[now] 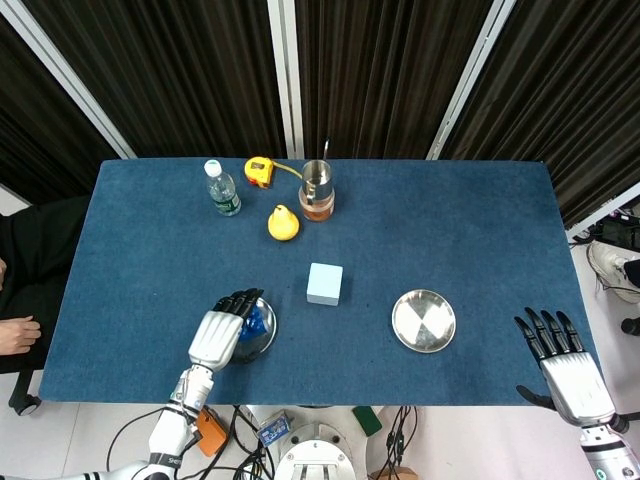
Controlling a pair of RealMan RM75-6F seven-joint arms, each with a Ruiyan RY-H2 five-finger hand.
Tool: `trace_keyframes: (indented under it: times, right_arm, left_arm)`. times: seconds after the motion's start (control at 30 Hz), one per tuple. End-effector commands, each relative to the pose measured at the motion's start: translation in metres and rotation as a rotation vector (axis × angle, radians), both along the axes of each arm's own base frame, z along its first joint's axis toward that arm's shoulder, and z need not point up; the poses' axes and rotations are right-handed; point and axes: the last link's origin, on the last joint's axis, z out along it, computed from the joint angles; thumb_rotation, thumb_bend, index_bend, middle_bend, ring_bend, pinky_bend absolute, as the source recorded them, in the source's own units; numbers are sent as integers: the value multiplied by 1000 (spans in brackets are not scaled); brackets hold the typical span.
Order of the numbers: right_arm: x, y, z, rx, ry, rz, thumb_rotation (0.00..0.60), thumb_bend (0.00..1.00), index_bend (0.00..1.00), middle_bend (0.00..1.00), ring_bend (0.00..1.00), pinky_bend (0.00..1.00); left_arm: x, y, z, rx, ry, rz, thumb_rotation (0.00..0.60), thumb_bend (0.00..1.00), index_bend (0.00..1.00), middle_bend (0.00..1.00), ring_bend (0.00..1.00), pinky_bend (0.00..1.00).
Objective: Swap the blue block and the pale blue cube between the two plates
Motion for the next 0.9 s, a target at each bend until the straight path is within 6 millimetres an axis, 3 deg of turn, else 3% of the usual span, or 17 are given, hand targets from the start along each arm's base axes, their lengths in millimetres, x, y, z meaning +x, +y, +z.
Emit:
trace_keyframes:
  times: [0.03, 0.37, 0.57, 0.73, 0.9]
  right_arm:
    - [0, 0, 2, 4, -3, 0, 529, 133, 0, 0, 0, 0]
    - [-1, 1, 6, -8, -11, -4, 527, 132, 0, 0, 0, 0]
    - [-2, 1, 6, -5, -8, -6, 527, 132, 0, 0, 0, 0]
    - [-2, 1, 7, -11, -10, -9, 527, 132, 0, 0, 0, 0]
    - [-2, 1, 7, -7, -9, -11, 527, 132, 0, 0, 0, 0]
  left_arm:
    - [0, 2, -2, 15, 19, -7, 600, 83, 96, 100, 129, 216]
    - [-3, 10, -11, 26, 60, 15, 600, 125, 221, 224, 237, 245]
    - [-5, 12, -12, 28, 66, 29, 600, 201, 305, 337, 371, 315]
    - [-5, 11, -10, 20, 68, 38, 600, 227, 324, 368, 454, 382]
    - [0, 13, -3, 59, 73, 0, 600, 329, 364, 412, 563, 483]
